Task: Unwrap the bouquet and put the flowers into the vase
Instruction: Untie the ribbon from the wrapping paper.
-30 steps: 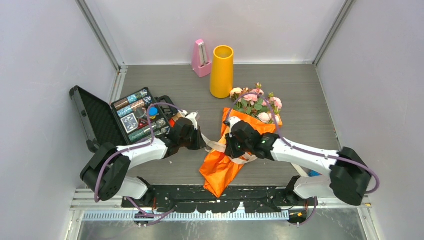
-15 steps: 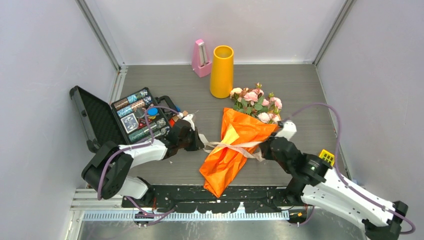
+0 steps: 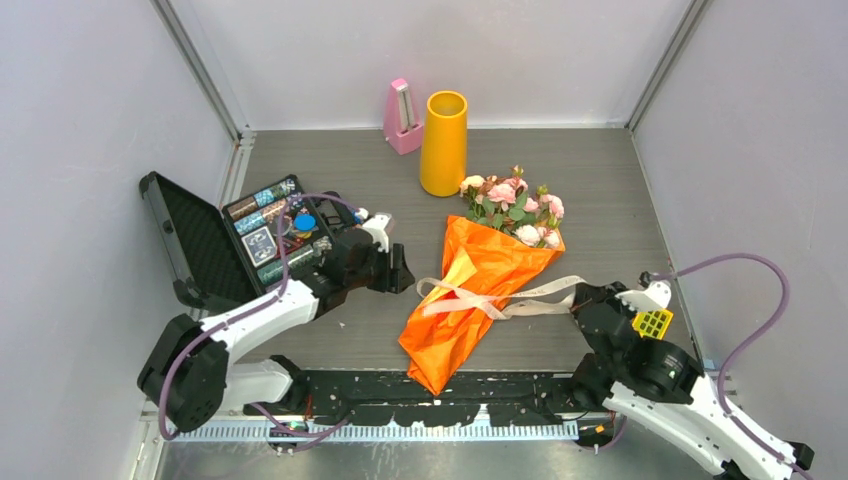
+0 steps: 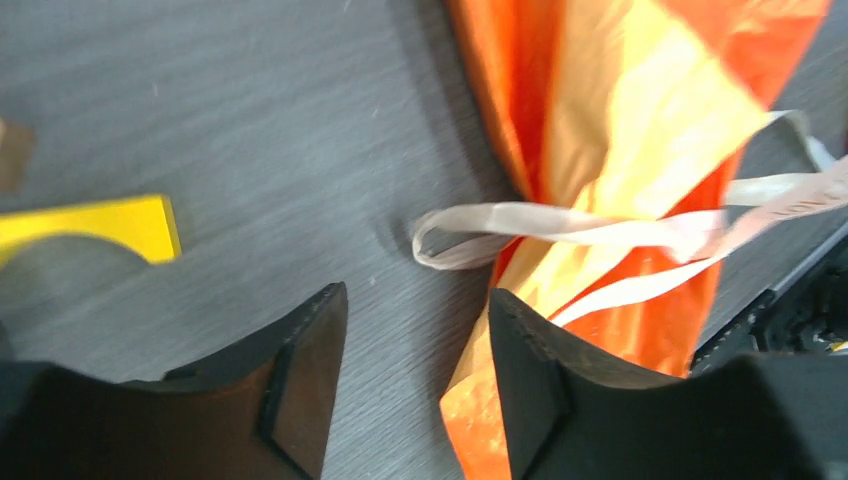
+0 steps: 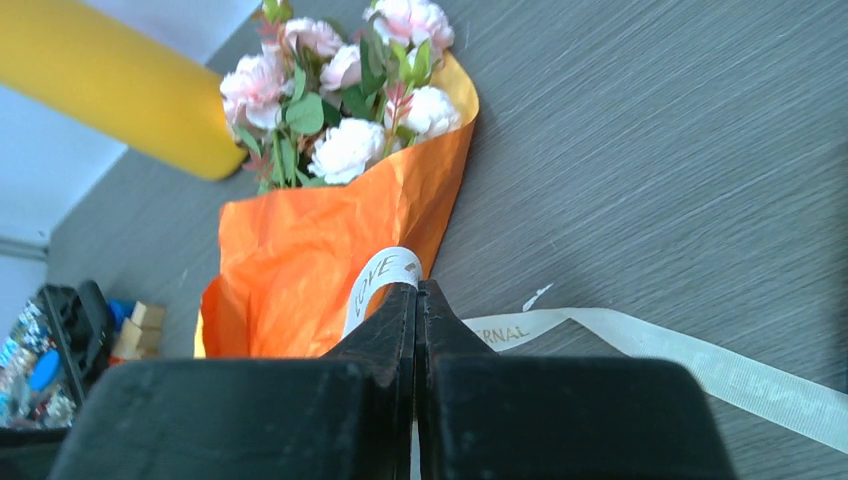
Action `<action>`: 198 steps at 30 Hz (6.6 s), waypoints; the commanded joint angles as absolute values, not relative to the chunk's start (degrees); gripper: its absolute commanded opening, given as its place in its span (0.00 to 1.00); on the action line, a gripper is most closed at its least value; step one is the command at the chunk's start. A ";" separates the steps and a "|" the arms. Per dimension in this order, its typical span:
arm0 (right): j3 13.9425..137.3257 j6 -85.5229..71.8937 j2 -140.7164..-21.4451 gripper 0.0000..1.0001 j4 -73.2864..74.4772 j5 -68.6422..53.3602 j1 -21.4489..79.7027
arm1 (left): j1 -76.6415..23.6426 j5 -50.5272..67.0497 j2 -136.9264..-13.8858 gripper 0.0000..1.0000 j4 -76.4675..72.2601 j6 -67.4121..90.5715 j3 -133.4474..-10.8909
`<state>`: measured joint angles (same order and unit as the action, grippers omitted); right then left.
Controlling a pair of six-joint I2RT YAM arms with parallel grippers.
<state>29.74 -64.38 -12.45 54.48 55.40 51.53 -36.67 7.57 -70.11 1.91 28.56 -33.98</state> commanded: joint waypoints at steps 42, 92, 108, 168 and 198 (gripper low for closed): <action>29.03 -70.45 -4.23 0.00 57.76 64.78 51.68 | -61.56 -3.97 -92.87 0.68 2.43 -5.37 -58.32; 32.62 -54.97 -35.14 0.00 40.46 55.96 19.26 | -31.38 -1.75 -64.54 0.00 -2.47 45.66 -27.50; 31.95 -54.40 -25.46 0.43 44.18 58.55 19.16 | -26.46 -7.91 -46.24 0.47 12.53 41.05 -26.74; 29.69 -44.39 -34.66 0.87 31.18 7.98 19.16 | -66.02 -5.26 -93.17 0.03 8.41 -4.96 -61.69; 26.73 -45.39 -36.49 0.90 27.89 3.30 19.16 | -42.73 1.22 -62.93 0.00 13.75 15.15 -47.98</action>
